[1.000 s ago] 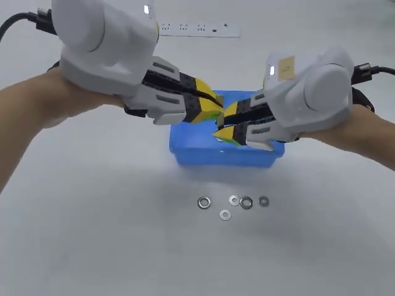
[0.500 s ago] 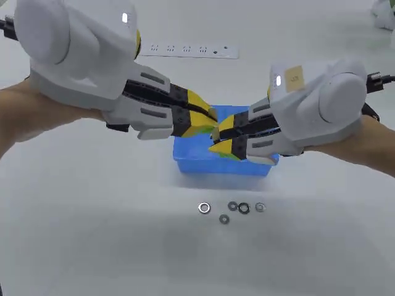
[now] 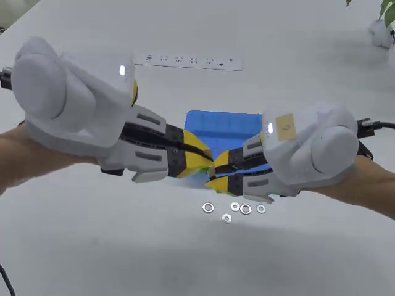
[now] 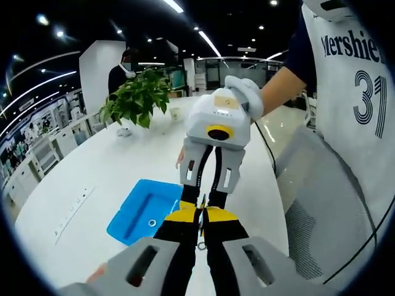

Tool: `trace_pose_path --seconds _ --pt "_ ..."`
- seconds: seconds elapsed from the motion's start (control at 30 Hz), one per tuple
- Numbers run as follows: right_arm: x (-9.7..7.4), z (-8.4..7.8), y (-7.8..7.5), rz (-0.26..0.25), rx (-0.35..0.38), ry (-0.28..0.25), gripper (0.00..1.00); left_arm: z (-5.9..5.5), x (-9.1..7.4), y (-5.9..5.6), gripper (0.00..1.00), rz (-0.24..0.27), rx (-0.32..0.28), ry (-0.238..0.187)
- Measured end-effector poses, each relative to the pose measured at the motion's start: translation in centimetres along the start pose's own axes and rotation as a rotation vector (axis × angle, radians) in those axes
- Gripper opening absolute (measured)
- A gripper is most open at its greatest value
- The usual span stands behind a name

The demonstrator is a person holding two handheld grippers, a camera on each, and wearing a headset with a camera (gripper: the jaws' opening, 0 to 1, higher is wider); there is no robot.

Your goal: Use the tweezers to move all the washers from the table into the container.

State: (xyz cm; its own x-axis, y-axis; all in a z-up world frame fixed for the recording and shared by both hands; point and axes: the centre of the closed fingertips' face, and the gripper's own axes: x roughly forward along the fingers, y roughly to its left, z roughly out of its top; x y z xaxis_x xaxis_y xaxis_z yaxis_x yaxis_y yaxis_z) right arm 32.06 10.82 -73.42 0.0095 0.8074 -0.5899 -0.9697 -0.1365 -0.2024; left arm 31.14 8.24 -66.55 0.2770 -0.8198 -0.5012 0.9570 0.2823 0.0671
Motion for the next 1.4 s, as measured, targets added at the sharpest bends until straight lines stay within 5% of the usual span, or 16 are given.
trace_pose_path --seconds 0.37,0.77,1.4 --pt "1.7 -1.4 2.2 0.046 0.025 0.011 0.11 -2.5 0.6 -1.0 0.07 0.006 -0.091 0.007" --pt "2.8 -2.8 2.3 0.048 0.051 0.039 0.11 -4.6 1.2 -0.5 0.07 0.012 -0.141 0.023" --pt "3.5 -3.9 1.8 0.039 0.082 0.041 0.11 -5.3 2.0 0.0 0.07 0.005 -0.143 0.045"
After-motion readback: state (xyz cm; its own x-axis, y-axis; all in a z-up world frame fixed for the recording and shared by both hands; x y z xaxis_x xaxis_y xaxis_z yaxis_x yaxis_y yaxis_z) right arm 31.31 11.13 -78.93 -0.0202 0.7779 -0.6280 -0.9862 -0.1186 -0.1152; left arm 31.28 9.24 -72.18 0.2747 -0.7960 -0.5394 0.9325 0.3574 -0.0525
